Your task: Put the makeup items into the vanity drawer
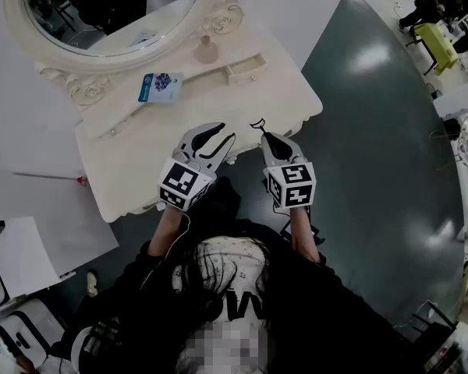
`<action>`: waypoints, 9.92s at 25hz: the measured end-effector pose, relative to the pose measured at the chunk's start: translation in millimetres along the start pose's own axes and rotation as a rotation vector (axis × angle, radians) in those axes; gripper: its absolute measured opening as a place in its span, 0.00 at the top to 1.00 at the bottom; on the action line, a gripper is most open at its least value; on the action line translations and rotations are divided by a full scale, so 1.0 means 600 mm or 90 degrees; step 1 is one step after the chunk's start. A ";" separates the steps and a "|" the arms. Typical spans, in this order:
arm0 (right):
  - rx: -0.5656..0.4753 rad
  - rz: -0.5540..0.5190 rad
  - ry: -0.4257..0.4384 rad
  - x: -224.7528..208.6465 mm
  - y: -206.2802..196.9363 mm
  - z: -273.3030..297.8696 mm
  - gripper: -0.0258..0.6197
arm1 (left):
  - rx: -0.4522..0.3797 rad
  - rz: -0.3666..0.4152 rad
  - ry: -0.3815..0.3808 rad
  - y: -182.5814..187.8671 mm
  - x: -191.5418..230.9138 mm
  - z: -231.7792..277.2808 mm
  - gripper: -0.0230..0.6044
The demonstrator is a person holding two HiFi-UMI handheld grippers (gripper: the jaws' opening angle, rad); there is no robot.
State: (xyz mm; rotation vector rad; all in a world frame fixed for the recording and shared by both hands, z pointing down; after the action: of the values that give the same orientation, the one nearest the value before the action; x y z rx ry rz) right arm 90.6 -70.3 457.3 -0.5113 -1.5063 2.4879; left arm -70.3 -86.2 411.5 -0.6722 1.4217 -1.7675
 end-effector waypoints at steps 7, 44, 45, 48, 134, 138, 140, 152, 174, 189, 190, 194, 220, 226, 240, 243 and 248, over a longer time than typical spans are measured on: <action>0.019 -0.006 -0.016 -0.015 0.030 0.069 0.92 | 0.001 -0.014 -0.026 -0.008 0.071 0.042 0.78; 0.113 -0.175 0.088 -0.129 0.125 0.282 0.92 | 0.028 -0.081 0.112 -0.023 0.190 0.146 0.78; 0.119 -0.184 0.094 -0.136 0.126 0.289 0.92 | 0.031 -0.083 0.121 -0.023 0.191 0.152 0.78; 0.134 -0.207 0.113 -0.151 0.128 0.312 0.92 | 0.037 -0.087 0.147 -0.023 0.194 0.166 0.78; 0.118 -0.316 0.234 -0.086 0.134 0.355 0.86 | 0.062 -0.077 0.134 -0.038 0.217 0.133 0.78; 0.090 -0.262 0.211 -0.060 0.123 0.325 0.86 | 0.058 -0.063 0.100 -0.040 0.209 0.123 0.78; 0.080 -0.236 0.197 -0.048 0.115 0.311 0.86 | 0.058 -0.058 0.083 -0.041 0.203 0.115 0.78; 0.066 -0.141 0.151 0.022 0.052 0.230 0.86 | 0.059 -0.057 0.002 -0.070 0.160 0.062 0.78; 0.047 -0.150 0.199 -0.012 0.004 0.054 0.91 | 0.060 -0.070 0.050 -0.046 -0.015 0.062 0.78; 0.022 -0.173 0.274 -0.016 -0.092 -0.113 0.92 | 0.102 -0.070 0.155 -0.058 -0.234 -0.006 0.78; 0.020 -0.175 0.275 -0.015 -0.096 -0.120 0.93 | 0.104 -0.069 0.158 -0.057 -0.246 -0.010 0.78; 0.020 -0.170 0.283 -0.006 -0.106 -0.145 0.95 | 0.108 -0.059 0.169 -0.053 -0.272 -0.027 0.78; -0.004 -0.159 0.272 0.137 -0.123 -0.194 0.95 | 0.090 -0.053 0.157 -0.064 -0.269 -0.165 0.78; 0.001 -0.162 0.251 0.166 -0.133 -0.205 0.95 | 0.069 -0.057 0.138 -0.073 -0.263 -0.190 0.78; -0.002 -0.172 0.223 0.202 -0.138 -0.208 0.95 | 0.053 -0.047 0.109 -0.078 -0.253 -0.219 0.78; -0.001 -0.175 0.218 0.202 -0.136 -0.206 0.95 | 0.050 -0.045 0.105 -0.074 -0.249 -0.218 0.78; 0.000 -0.176 0.210 0.199 -0.135 -0.203 0.95 | 0.048 -0.041 0.095 -0.074 -0.248 -0.213 0.78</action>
State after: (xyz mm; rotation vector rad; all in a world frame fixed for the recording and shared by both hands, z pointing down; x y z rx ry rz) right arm 26.0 107.3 454.1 -0.6307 -1.3458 2.0758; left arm -95.4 112.2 431.9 -0.5613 1.4371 -1.9471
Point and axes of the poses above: the fingertips, and each gripper's own axes: z forward along the fingers, x to its left, y out of its top, the point moved 6 cm from there along -z, backward along the fingers, and after that the axes turned 3 degrees about z, right-handed, at the moved point
